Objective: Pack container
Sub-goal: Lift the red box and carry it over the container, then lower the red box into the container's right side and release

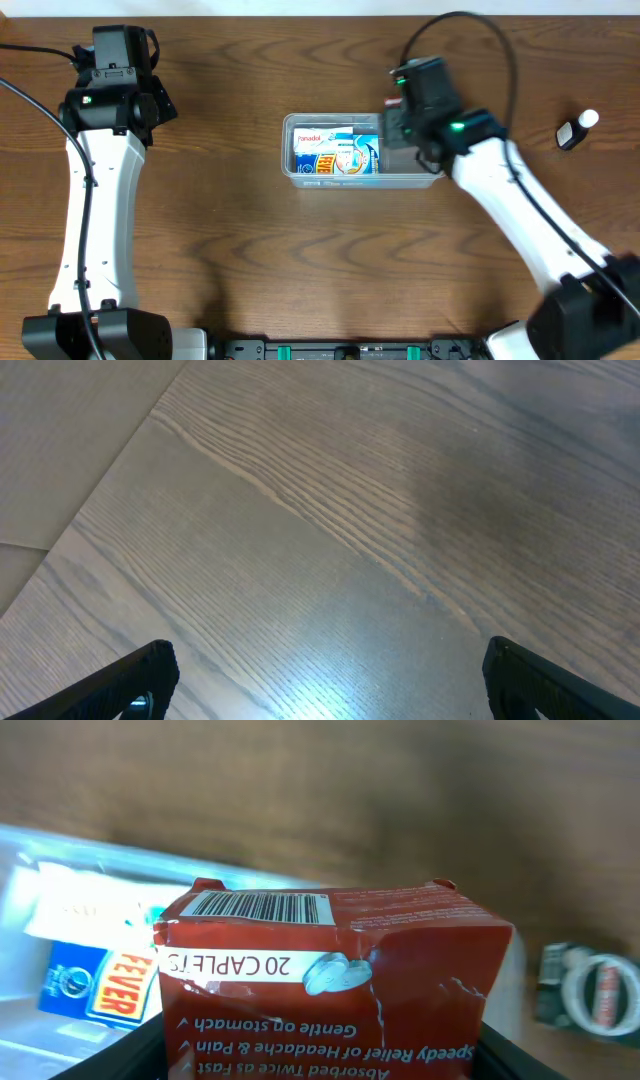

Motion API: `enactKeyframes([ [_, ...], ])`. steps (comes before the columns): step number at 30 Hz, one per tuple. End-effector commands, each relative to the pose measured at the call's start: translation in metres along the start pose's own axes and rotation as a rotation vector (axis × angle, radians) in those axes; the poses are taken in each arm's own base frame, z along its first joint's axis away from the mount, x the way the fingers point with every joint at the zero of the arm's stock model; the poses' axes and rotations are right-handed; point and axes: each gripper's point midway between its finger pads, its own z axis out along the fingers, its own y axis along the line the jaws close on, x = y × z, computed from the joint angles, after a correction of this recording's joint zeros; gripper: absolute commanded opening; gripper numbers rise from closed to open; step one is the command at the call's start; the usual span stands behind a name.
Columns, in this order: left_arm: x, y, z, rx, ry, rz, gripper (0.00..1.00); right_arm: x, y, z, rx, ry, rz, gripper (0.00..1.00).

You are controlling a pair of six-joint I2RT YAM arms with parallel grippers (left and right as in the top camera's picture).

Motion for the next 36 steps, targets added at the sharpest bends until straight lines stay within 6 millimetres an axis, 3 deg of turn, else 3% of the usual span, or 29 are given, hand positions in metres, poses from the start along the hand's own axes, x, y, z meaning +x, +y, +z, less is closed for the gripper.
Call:
enactKeyframes([
  [1,-0.004,0.006,-0.002,-0.021,-0.015,-0.006,0.98,0.01,-0.009,0.018,0.082,0.032,0.041,0.66],
  [5,-0.004,0.006,-0.002,-0.021,-0.015,-0.006,0.98,0.028,-0.011,0.035,0.106,0.105,0.052,0.66],
  [14,-0.004,0.006,-0.002,-0.021,-0.016,-0.006,0.98,0.046,-0.019,0.034,0.142,0.175,0.066,0.66],
  [36,-0.004,0.006,-0.002,-0.021,-0.016,-0.006,0.98,0.047,-0.043,0.04,0.237,0.153,0.078,0.78],
])
